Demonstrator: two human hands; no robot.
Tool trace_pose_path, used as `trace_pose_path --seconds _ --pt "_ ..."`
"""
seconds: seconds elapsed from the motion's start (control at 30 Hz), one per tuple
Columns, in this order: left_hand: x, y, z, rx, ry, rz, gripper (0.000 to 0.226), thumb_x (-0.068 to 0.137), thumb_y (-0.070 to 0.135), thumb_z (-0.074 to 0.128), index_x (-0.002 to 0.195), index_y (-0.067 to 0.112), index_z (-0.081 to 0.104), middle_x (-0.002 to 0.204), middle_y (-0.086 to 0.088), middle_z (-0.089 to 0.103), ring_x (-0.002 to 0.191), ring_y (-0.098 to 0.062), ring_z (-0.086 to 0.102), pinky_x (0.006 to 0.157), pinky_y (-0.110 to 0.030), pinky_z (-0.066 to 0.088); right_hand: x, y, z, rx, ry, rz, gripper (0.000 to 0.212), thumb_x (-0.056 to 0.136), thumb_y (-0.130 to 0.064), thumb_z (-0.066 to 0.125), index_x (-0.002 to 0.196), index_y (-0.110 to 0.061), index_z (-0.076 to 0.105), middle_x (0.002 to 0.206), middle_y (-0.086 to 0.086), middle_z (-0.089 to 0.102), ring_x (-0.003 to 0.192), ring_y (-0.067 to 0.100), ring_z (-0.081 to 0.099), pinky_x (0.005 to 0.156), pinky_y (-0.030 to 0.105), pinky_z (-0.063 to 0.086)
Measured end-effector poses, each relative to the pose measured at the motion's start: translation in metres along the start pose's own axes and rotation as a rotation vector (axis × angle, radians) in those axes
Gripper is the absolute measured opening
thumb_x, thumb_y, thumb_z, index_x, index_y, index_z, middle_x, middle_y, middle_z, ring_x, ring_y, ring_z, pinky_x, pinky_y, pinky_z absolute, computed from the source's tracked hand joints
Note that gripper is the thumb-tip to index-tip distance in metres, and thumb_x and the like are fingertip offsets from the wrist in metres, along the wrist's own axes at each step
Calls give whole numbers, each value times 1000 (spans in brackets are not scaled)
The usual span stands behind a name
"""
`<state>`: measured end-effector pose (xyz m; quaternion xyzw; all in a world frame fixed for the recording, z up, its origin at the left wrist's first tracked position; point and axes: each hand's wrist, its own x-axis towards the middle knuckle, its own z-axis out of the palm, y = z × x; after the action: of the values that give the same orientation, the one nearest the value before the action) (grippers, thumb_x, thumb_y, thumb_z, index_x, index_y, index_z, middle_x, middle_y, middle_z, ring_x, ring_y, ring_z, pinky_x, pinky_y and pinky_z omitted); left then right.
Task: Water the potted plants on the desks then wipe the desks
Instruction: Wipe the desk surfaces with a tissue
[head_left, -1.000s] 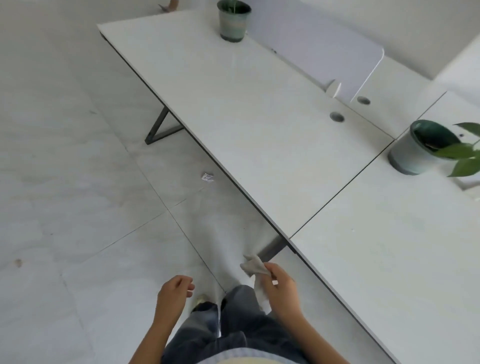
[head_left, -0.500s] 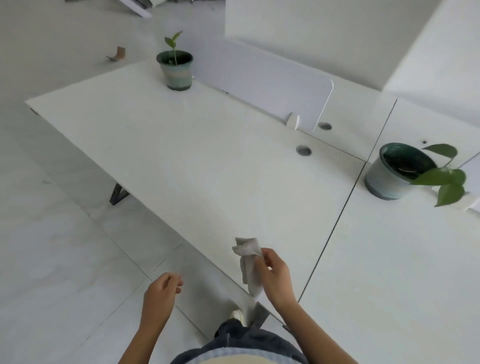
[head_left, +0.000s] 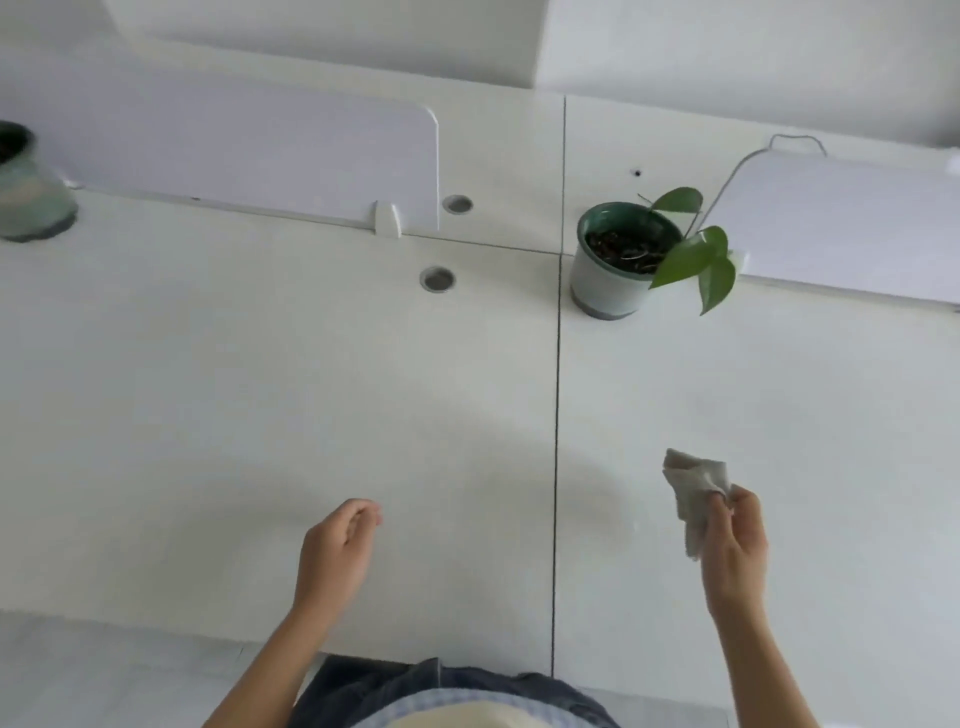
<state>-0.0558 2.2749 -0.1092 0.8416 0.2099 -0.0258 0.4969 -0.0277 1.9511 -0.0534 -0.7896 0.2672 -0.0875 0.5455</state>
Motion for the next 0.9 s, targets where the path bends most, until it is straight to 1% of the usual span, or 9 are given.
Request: trace_pose_path --seconds 0.1,0.2,0.3,0.4,0.5,0.57,0.7,0.8,0.9 --pt "30 8 16 86 -102 79 18 90 23 47 82 16 62 85 -1 66 89 -21 61 67 -16 40 -1 41 -11 -471 -46 -14 36 82 -39 38 101 -20 61 105 10 61 98 32 53 79 40 40" --pt "53 14 33 304 -133 236 39 77 30 39 88 6 67 94 -11 68 97 -29 60 74 -28 44 -4 71 9 -820 -141 -8 36 93 -33 42 128 -28 52 145 5 40 139 29 23 108 43 23" --pt "73 15 47 508 -82 440 32 72 25 40 79 8 66 91 -19 68 93 -34 57 62 -39 54 -11 62 47 -823 -224 -17 48 92 -37 30 138 -28 37 153 -1 26 143 28 15 114 42 14" --pt "89 21 62 608 -50 473 24 70 25 39 89 15 49 96 -25 65 98 -31 39 56 -41 53 -19 54 88 -955 -471 -379 48 91 -43 22 128 -23 46 137 1 52 130 34 40 106 37 26" --pt "106 24 76 705 -84 425 34 69 27 39 98 12 47 102 -25 65 102 -34 43 67 -44 53 5 48 115 -1046 -623 -511 47 97 -42 9 121 -28 47 127 0 62 124 30 40 100 36 26" --pt "114 25 80 743 -81 400 38 70 27 40 103 10 47 106 -25 65 106 -34 42 76 -46 51 40 37 119 -1080 -581 -515 59 95 -48 3 123 -30 52 133 0 58 127 31 45 102 34 22" --pt "121 15 86 760 0 407 40 76 30 42 110 9 48 114 -24 63 111 -34 41 88 -46 35 141 28 99 -1028 -406 -270 48 96 -46 18 141 -34 29 156 -3 18 145 20 10 114 38 6" --pt "124 12 91 785 30 407 43 76 32 41 113 11 47 116 -23 63 113 -34 41 88 -45 37 213 23 78 -919 -95 -27 45 96 -32 28 140 -25 34 153 5 25 142 24 14 115 38 2" --pt "125 9 94 789 78 431 46 75 33 41 115 11 47 117 -24 63 115 -33 39 89 -45 32 253 12 89 -792 49 180 48 95 -32 25 141 -22 31 155 7 20 143 26 8 116 41 -5"
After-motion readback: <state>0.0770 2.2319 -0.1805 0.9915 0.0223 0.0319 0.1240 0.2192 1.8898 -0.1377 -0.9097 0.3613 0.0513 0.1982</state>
